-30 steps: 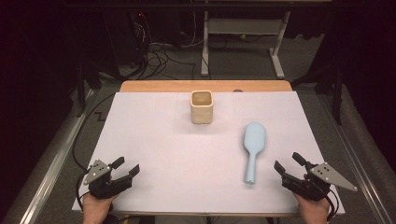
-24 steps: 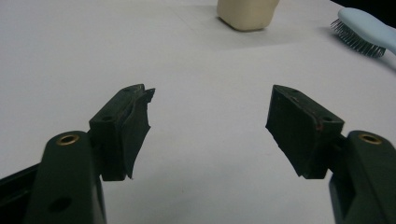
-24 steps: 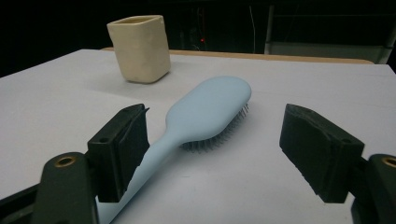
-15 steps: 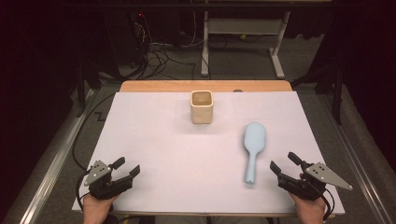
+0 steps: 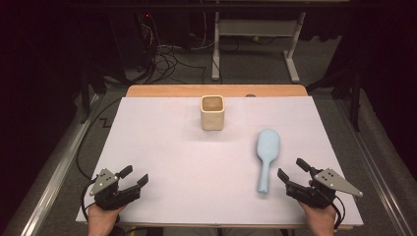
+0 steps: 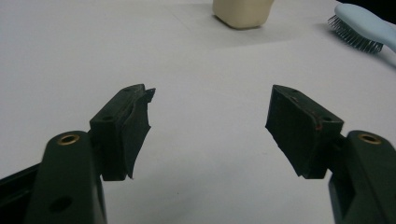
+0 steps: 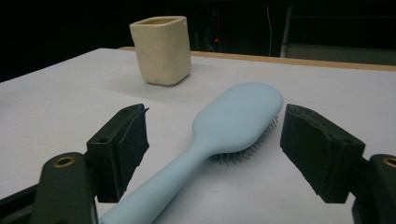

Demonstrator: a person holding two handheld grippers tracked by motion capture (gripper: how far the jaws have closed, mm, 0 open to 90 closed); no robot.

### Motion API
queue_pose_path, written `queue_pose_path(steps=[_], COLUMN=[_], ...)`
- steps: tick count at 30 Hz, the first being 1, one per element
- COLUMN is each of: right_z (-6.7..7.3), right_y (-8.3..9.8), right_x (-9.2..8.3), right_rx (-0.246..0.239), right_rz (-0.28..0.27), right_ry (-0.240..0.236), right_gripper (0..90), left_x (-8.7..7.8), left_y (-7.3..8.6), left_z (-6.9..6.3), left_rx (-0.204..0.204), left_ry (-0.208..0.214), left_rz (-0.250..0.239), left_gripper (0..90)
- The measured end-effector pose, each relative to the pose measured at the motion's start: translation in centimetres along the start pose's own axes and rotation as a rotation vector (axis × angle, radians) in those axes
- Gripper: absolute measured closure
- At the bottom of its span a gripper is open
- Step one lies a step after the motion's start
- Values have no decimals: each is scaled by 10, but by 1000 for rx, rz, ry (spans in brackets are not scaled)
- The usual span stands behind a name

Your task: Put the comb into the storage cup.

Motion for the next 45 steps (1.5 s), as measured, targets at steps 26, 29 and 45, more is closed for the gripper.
queue_pose_path(steps=[26,29,45], right_z=[22,26,45], right_y=[-5,-2,-10], right_x=[24,27,40], right_rx=[-12,-7,-41], right_rz=[16,32,38], right_ry=[-59,-74,-109], right_gripper=[236,237,243], left_x=[1,1,2], left_y=[-1,-1,-2], left_z=[0,0,0], left_rx=[-9,-7,-5], left_ry=[14,16,19], left_rz=[-3,-4,-4], left_gripper=[304,305,305])
Point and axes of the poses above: each handheld gripper's, and its own axes: x roughly forward along the jaws, y roughly out of its underside, z roughly to its left, the point moved 9 cm from there along x, roughly forward along the jaws, and after that the axes turned 2 degrees about x, right-handed, at the moved point
